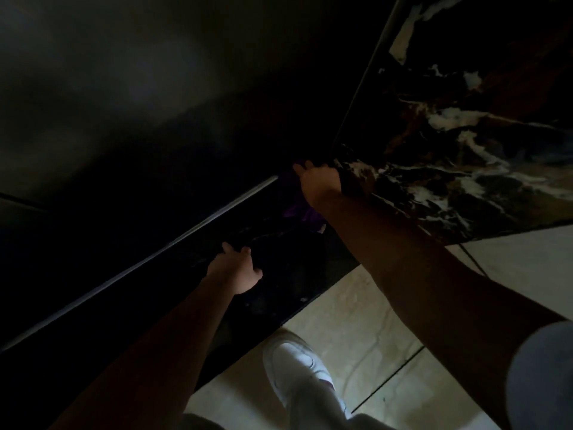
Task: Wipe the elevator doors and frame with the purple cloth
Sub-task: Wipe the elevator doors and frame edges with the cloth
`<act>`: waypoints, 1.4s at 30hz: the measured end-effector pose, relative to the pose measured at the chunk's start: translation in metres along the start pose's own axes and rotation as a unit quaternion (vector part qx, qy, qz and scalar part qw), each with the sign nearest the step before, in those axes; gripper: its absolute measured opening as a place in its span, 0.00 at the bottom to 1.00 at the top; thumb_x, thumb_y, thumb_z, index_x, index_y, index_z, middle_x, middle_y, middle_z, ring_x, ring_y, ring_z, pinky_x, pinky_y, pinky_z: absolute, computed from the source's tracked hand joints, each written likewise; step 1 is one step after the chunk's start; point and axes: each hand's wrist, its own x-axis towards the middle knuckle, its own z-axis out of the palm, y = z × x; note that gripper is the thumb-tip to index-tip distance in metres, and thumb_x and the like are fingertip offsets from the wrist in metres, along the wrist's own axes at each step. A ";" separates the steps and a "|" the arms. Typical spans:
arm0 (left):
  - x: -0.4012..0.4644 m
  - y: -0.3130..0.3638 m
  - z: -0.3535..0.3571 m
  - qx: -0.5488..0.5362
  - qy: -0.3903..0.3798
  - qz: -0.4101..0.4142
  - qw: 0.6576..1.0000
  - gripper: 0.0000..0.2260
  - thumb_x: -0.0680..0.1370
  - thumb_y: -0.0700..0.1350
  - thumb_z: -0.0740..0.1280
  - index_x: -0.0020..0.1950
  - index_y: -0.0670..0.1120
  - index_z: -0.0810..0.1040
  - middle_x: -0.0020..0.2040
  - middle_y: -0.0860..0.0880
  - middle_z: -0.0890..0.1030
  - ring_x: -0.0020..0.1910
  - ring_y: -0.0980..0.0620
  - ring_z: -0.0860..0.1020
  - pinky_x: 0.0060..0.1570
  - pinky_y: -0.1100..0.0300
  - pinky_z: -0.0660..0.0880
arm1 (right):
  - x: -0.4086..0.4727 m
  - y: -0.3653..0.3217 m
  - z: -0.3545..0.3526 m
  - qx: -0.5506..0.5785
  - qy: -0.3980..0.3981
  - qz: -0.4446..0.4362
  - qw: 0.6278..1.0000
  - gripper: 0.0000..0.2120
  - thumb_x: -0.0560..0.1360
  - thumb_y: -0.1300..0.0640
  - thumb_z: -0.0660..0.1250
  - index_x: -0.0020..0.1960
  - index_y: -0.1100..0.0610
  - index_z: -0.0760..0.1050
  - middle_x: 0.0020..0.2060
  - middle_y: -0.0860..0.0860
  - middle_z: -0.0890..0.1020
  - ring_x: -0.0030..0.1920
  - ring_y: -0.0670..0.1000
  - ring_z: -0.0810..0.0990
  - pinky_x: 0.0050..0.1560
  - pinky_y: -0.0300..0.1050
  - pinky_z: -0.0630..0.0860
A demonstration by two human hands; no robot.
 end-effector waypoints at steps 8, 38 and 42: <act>0.002 0.007 -0.015 -0.042 -0.011 -0.010 0.999 0.34 0.80 0.61 0.63 0.80 0.45 0.60 0.77 0.30 0.57 0.70 0.32 0.71 0.66 0.45 0.71 | -0.008 -0.028 -0.006 0.359 -0.003 0.241 0.902 0.24 0.81 0.53 0.62 0.75 0.55 0.65 0.68 0.58 0.74 0.64 0.59 0.76 0.59 0.51 0.75; -0.036 0.020 -0.073 0.075 0.438 0.182 0.877 0.32 0.72 0.49 0.74 0.74 0.47 0.70 0.76 0.40 0.68 0.68 0.37 0.73 0.63 0.43 0.73 | -0.082 -0.017 -0.192 0.839 0.266 0.123 0.459 0.21 0.80 0.59 0.66 0.73 0.51 0.72 0.61 0.50 0.81 0.60 0.50 0.80 0.65 0.51 0.76; -0.087 0.028 -0.122 0.106 0.564 0.279 0.770 0.26 0.74 0.46 0.71 0.71 0.45 0.73 0.75 0.38 0.68 0.75 0.38 0.67 0.72 0.41 0.66 | -0.108 -0.009 -0.243 0.815 0.323 0.065 0.476 0.20 0.81 0.62 0.64 0.72 0.53 0.72 0.59 0.51 0.82 0.58 0.49 0.81 0.63 0.47 0.78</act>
